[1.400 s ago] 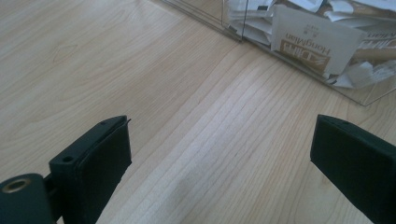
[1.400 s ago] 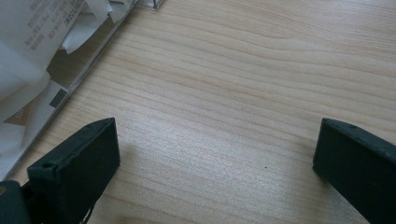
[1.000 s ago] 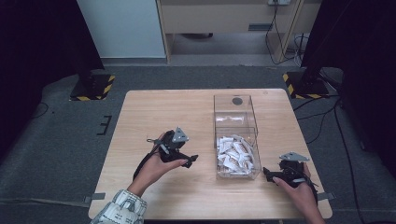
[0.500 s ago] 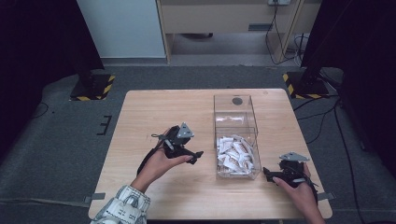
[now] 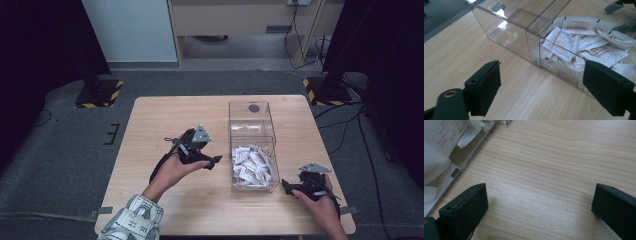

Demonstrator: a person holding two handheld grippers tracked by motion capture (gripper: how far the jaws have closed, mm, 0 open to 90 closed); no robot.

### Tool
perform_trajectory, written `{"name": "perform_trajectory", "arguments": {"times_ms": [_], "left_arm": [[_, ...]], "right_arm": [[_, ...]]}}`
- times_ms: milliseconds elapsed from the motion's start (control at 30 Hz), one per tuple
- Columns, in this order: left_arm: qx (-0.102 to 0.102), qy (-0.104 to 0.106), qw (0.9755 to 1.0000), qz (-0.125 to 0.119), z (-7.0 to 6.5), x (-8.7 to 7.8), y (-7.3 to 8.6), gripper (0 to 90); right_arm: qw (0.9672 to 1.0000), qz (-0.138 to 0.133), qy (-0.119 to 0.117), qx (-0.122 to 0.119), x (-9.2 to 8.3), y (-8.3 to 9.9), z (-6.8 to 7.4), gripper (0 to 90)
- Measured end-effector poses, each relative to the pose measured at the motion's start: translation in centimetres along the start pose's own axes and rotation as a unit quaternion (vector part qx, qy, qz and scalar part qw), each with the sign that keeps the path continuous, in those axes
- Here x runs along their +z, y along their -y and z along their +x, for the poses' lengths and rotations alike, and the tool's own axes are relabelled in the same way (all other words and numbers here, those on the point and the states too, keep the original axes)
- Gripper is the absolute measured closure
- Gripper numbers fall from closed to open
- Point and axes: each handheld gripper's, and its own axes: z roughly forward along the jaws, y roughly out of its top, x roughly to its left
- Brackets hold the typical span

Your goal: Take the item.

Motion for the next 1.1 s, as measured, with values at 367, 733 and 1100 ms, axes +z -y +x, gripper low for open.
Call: {"name": "perform_trajectory", "arguments": {"times_ms": [367, 733, 1100], "left_arm": [[0.007, 0.001, 0.9999, -0.009, -0.4, -0.2, -1.2, 14.8], [0.008, 0.003, 0.9998, -0.017, -0.5, -0.4, -2.3, 16.6], [0.014, 0.010, 0.9996, -0.022, -1.1, -0.3, -3.4, 18.3]], "right_arm": [[1.0000, 0.000, 0.000, 0.000, 0.0, 0.0, 0.0, 0.8], [1.0000, 0.000, 0.000, 0.000, 0.0, 0.0, 0.0, 0.8], [1.0000, 0.000, 0.000, 0.000, 0.0, 0.0, 0.0, 0.8]]}}
